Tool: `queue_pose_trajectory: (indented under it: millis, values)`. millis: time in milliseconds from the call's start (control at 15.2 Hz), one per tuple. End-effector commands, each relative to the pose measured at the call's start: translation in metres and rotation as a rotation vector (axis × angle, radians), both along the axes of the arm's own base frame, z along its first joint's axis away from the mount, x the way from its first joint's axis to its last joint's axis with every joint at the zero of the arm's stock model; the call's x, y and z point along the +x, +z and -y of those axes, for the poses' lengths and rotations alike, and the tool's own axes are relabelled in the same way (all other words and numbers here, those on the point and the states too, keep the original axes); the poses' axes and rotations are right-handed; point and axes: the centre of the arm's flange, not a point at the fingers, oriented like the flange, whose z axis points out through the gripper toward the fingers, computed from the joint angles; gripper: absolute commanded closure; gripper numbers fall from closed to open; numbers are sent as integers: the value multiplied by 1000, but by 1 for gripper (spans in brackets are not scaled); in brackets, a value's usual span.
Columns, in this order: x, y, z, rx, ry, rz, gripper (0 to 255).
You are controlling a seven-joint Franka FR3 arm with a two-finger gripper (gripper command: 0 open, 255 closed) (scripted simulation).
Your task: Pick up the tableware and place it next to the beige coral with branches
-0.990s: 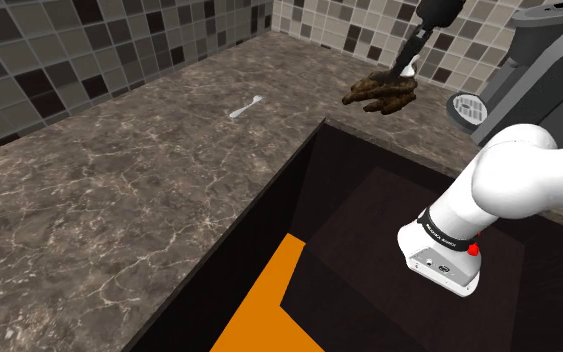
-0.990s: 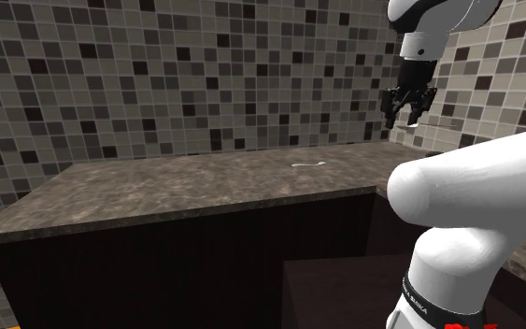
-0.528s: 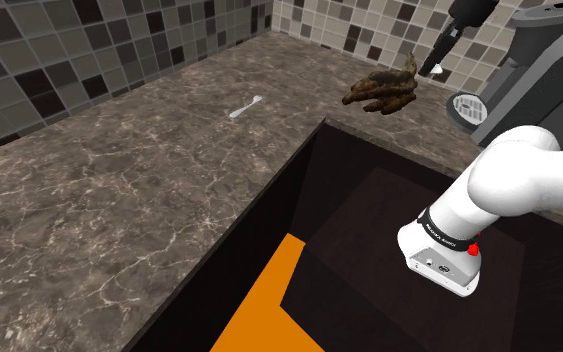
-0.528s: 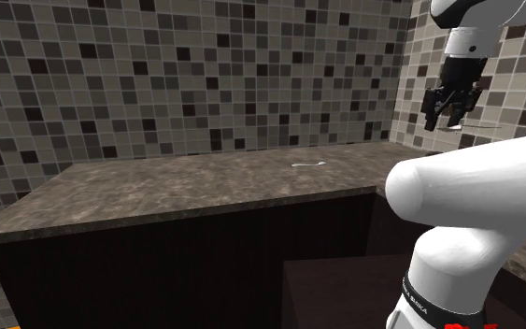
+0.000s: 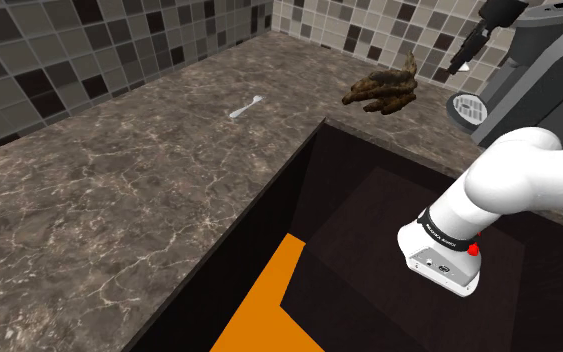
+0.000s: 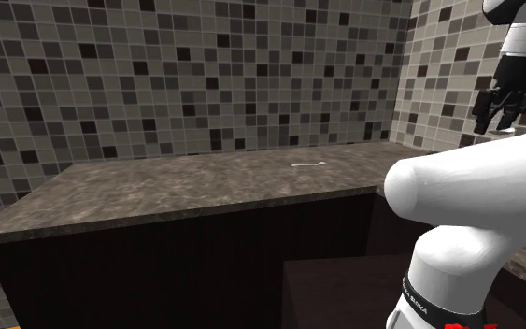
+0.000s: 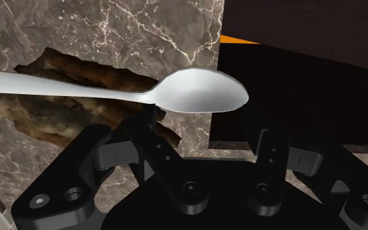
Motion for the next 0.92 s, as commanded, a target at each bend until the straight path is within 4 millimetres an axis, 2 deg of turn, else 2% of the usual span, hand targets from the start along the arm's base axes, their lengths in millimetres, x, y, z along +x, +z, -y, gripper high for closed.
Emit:
queue_pose_trajectory:
  millis: [0,528,858]
  values:
    - [-16,0,24,0,1,-1,255]
    - [-67,1,121,0,1,-1,255]
    - [-67,-26,121,0,1,-1,255]
